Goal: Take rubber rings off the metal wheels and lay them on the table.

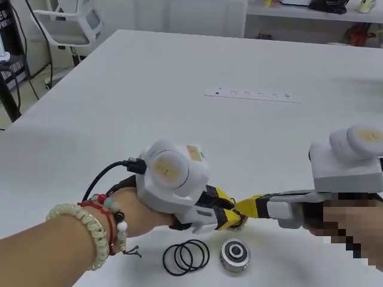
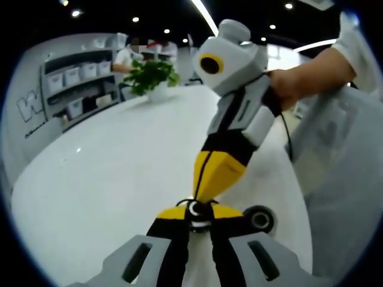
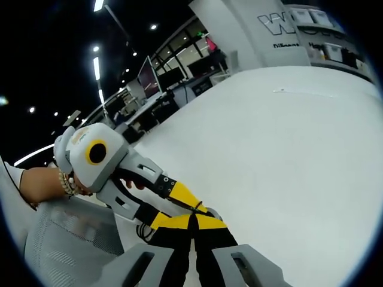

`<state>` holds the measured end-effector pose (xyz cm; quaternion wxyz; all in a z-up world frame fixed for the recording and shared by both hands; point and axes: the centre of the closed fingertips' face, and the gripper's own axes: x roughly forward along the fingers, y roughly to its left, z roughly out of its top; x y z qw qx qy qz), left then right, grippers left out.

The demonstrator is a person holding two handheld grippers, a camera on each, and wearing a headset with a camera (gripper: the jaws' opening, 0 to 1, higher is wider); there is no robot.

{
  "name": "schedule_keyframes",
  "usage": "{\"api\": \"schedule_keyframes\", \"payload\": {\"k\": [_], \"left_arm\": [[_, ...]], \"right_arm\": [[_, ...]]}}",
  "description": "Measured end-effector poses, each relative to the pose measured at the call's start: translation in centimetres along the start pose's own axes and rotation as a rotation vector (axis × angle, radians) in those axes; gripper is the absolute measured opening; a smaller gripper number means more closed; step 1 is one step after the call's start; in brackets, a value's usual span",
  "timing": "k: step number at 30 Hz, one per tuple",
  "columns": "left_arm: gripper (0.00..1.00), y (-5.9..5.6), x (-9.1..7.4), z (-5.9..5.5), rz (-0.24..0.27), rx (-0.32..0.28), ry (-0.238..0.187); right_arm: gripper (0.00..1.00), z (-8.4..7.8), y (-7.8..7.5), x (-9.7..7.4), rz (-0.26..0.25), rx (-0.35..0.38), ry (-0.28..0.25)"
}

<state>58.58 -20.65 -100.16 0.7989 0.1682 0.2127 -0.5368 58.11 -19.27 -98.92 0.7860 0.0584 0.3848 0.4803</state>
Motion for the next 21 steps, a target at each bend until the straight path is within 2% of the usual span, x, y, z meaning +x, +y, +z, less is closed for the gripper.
{"api": "schedule_keyframes", "payload": {"k": [2, 5, 9, 12, 15, 18, 20, 21], "left_arm": [[0.13, 0.0, 0.0, 0.0, 0.001, -0.006, -0.001], [0.14, -0.2, 0.2, 0.3, -0.010, -0.114, -0.036], [0.14, -0.3, 0.2, 0.3, -0.023, -0.090, -0.036], [0.17, -0.5, 0.3, 0.4, -0.037, -0.086, -0.014], [0.19, -0.7, 0.0, 0.3, -0.050, -0.041, 0.043], [0.23, -0.6, -0.5, 1.2, -0.053, -0.044, 0.031], [0.22, -0.6, -0.9, 1.8, -0.054, -0.043, 0.028], [0.22, -0.5, -1.1, 2.3, -0.041, -0.022, 0.013]], "right_arm": [[0.00, -0.3, -0.5, -0.2, -0.015, 0.012, 0.009], [0.00, -0.2, -0.8, -0.4, -0.025, 0.033, 0.003], [0.00, -0.4, -1.0, -0.5, -0.038, 0.024, 0.013], [0.00, -0.6, -1.1, -0.5, -0.043, 0.026, 0.019], [0.00, -0.6, -1.1, -0.5, -0.040, 0.029, 0.020], [0.00, -0.4, -1.0, -0.5, -0.034, 0.030, 0.019], [0.00, -0.3, -0.9, -0.6, -0.031, 0.033, 0.016], [0.00, -0.3, -0.9, -0.6, -0.032, 0.032, 0.015]]}}
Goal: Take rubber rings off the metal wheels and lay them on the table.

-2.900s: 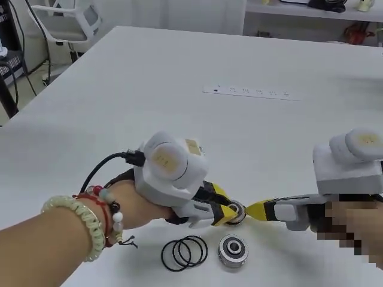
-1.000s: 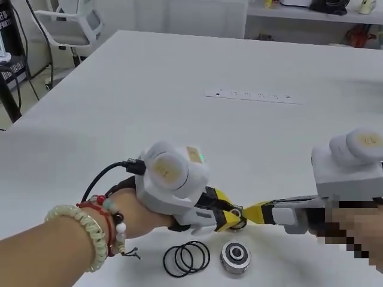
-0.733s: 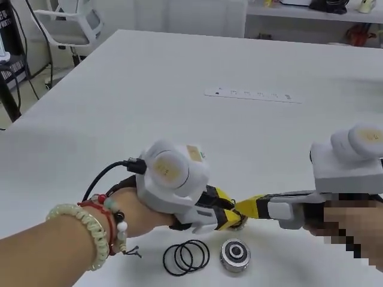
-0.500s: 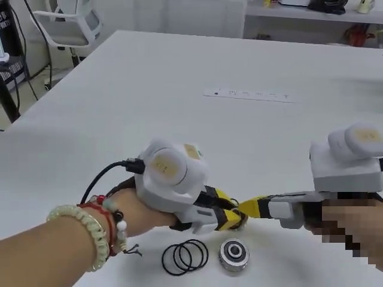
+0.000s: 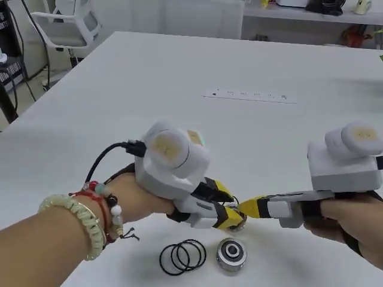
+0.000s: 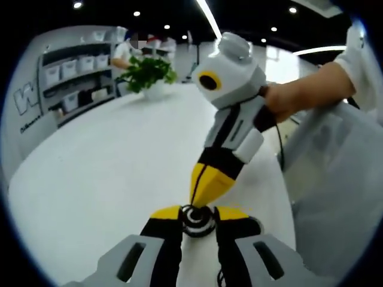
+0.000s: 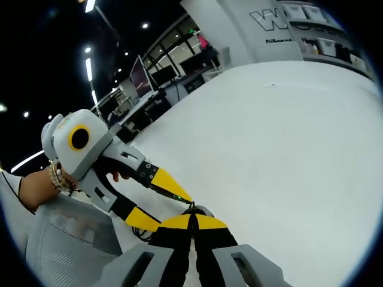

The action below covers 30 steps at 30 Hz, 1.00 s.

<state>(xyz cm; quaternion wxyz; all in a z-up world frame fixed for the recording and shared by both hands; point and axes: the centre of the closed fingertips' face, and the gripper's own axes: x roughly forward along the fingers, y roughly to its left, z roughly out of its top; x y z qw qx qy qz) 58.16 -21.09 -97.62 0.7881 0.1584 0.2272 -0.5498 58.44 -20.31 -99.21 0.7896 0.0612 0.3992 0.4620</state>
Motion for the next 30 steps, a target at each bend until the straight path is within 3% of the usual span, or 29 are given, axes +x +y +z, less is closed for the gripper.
{"api": "schedule_keyframes", "payload": {"k": [3, 7, 10, 13, 15, 19, 26, 30], "left_arm": [[0.30, -0.1, -0.6, 0.8, 0.002, 0.011, -0.007], [0.33, -0.3, -1.7, 1.7, -0.002, 0.029, -0.009], [0.37, -0.4, -2.6, 1.7, -0.009, 0.042, 0.031], [0.49, 0.0, -3.8, 2.3, 0.021, 0.091, 0.050], [0.54, 0.2, -4.8, 3.0, 0.046, 0.098, 0.032], [0.54, -0.8, -7.0, 3.9, 0.040, 0.075, -0.026], [0.59, -1.5, -10.4, 2.8, 0.092, 0.093, -0.006], [0.61, -2.2, -12.2, 0.8, 0.112, 0.115, 0.056]], "right_arm": [[0.00, 0.1, 0.0, -0.1, -0.003, -0.006, -0.003], [0.00, 0.5, 0.2, -0.2, 0.002, -0.003, -0.014], [0.00, 0.7, 0.3, -0.3, -0.008, -0.027, -0.015], [0.00, 0.9, 0.5, -0.4, -0.003, -0.039, -0.016], [0.00, 1.1, 0.7, -0.4, 0.002, -0.044, -0.023], [0.00, 1.7, 1.2, -0.6, 0.015, -0.046, -0.043], [0.00, 1.8, 1.9, -0.5, 0.043, -0.046, -0.046], [0.00, 1.6, 2.6, -0.2, 0.056, -0.063, -0.032]]}}
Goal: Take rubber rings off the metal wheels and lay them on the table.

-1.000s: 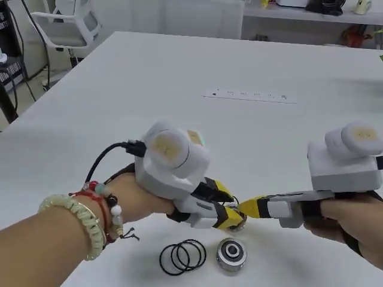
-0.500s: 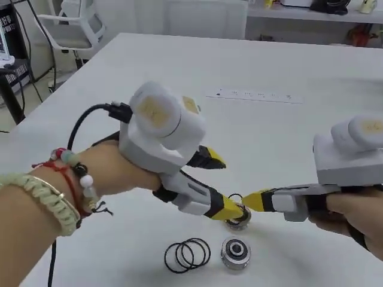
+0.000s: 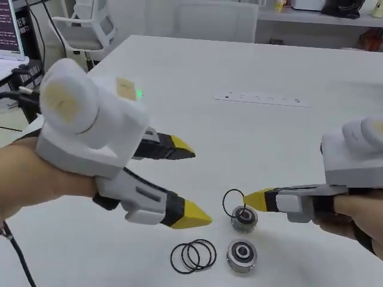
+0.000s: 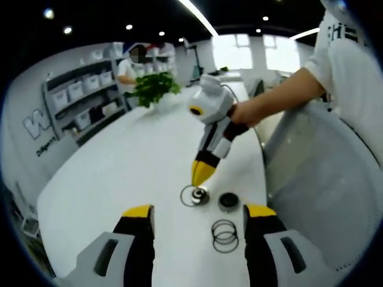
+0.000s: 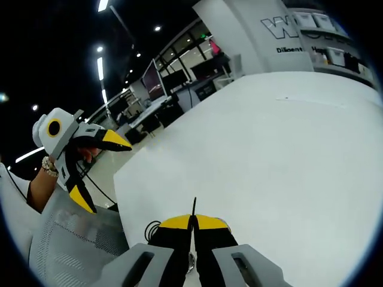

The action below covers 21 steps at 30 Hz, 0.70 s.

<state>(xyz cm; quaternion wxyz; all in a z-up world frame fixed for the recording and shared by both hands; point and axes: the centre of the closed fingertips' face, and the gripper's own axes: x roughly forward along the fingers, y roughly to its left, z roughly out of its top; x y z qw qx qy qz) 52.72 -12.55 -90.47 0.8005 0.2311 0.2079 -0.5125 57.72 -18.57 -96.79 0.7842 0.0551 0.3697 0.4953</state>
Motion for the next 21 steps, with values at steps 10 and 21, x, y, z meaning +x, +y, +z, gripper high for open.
{"api": "schedule_keyframes", "payload": {"k": [10, 21], "left_arm": [[0.67, -2.3, -1.9, -4.1, 0.022, -0.122, 0.023], [0.69, -3.2, -2.6, -5.8, 0.068, -0.216, 0.004]], "right_arm": [[0.00, -0.6, 1.4, 0.5, 0.043, -0.021, 0.032], [0.00, -1.5, 3.1, 1.1, 0.100, -0.041, 0.077]]}}
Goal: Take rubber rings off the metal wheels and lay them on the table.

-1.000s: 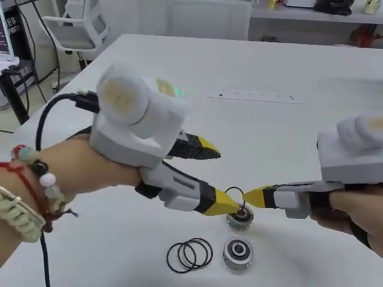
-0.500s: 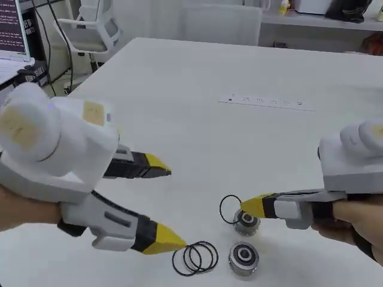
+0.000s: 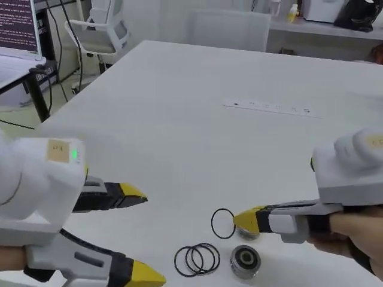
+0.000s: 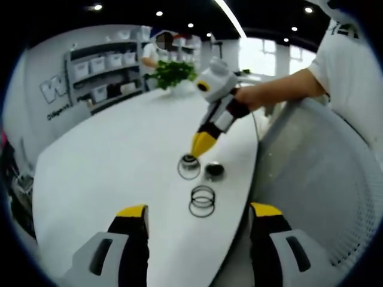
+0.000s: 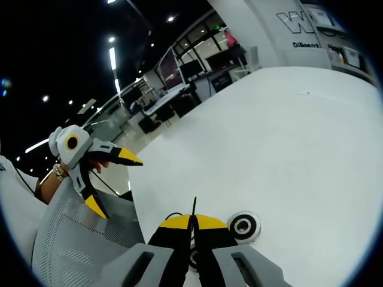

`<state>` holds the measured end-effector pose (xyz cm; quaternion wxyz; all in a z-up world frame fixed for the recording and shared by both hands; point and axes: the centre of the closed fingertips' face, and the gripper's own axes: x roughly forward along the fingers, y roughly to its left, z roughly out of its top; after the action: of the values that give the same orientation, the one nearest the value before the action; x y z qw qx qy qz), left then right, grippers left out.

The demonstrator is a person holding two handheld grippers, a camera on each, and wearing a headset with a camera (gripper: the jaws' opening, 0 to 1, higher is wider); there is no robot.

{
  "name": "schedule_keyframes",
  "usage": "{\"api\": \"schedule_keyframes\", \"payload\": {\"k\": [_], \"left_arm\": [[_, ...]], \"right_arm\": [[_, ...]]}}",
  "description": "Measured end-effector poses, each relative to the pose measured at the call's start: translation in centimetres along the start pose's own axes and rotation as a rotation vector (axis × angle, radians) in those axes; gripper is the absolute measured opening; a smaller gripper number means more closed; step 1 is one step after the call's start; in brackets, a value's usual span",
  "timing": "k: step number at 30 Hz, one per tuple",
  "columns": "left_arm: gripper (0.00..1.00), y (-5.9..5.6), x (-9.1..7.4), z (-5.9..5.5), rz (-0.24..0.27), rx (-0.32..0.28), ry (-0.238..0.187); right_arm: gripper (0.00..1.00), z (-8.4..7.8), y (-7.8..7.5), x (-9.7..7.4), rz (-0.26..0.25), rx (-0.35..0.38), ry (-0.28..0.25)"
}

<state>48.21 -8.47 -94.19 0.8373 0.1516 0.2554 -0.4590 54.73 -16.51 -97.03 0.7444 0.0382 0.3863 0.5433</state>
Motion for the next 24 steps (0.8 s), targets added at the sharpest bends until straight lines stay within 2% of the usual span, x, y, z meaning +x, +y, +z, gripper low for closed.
{"api": "schedule_keyframes", "payload": {"k": [4, 10, 14, 18, 24], "left_arm": [[0.71, 0.0, -0.2, -0.4, 0.015, -0.028, -0.002], [0.70, -0.3, 0.2, -0.1, 0.020, -0.042, -0.021], [0.69, -0.3, 0.8, -0.6, 0.029, -0.028, 0.009], [0.69, -0.5, 0.8, -0.9, 0.024, -0.026, 0.021], [0.65, -0.3, 0.6, -0.9, 0.039, -0.052, 0.012]], "right_arm": [[0.00, -0.6, 0.6, 0.5, 0.025, -0.007, 0.027], [0.00, -1.6, 1.6, 1.1, 0.069, -0.019, 0.082], [0.00, -2.2, 2.2, 1.4, 0.090, -0.036, 0.107], [0.00, -2.9, 2.1, 1.6, 0.093, -0.047, 0.139], [0.00, -3.3, 1.9, 1.8, 0.086, -0.058, 0.157]]}}
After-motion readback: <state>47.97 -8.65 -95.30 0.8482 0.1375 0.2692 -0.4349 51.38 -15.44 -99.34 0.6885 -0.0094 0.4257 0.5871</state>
